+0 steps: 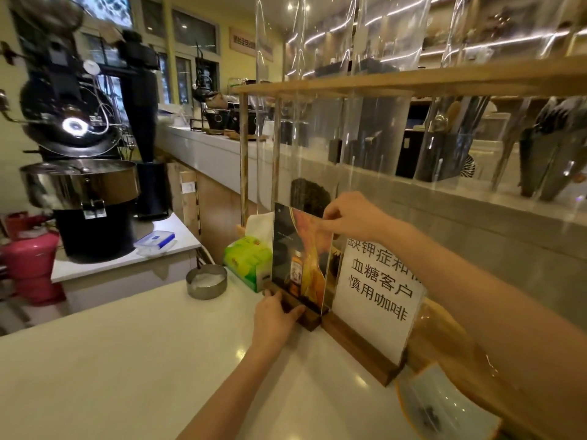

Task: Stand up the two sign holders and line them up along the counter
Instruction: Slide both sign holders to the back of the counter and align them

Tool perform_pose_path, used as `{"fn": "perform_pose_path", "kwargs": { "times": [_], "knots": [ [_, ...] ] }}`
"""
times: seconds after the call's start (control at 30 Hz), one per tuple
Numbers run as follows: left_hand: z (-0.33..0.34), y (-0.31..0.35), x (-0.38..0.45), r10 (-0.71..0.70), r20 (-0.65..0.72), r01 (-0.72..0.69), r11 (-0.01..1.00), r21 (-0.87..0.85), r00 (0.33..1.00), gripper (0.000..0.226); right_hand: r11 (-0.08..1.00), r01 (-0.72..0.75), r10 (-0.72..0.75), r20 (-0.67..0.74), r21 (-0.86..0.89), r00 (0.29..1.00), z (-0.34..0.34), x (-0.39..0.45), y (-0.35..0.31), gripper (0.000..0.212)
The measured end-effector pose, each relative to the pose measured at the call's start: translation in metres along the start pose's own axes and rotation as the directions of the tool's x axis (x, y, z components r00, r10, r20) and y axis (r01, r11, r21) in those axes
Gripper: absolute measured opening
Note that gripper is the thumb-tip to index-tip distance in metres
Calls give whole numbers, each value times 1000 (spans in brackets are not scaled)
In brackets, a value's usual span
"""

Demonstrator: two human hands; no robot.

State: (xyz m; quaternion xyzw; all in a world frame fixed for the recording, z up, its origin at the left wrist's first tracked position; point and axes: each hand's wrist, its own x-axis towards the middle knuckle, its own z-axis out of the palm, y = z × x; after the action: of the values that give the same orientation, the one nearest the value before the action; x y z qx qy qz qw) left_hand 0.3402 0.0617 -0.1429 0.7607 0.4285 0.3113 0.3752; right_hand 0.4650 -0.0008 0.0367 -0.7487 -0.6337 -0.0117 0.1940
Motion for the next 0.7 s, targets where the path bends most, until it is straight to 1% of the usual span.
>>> {"fn": "perform_pose_path", "kwargs": {
  "times": [0.1, 0.27, 0.47, 0.6, 0.7],
  "knots": [
    [0, 2, 2, 4, 9, -4, 1000, 18, 1000, 26, 999, -2, 3, -23, 44, 1000, 2, -1, 1, 33],
    [0, 5, 4, 5, 23, -5, 1000, -2, 1000, 27, 997, -20, 23, -40, 77, 999, 4, -2, 1, 25],
    [3, 11, 6, 22, 31, -22, 1000, 2, 999, 26, 990, -59, 67, -62, 129, 996, 4, -2, 3, 30],
    [5, 11, 8, 37, 32, -37, 999, 3, 999, 27, 988, -90, 99, -69, 129, 993, 4, -1, 2, 31],
    [8, 14, 8, 43, 44, -42, 999, -5, 998, 19, 982, -117, 129, -74, 145, 989, 4, 0, 4, 28]
  ]
}}
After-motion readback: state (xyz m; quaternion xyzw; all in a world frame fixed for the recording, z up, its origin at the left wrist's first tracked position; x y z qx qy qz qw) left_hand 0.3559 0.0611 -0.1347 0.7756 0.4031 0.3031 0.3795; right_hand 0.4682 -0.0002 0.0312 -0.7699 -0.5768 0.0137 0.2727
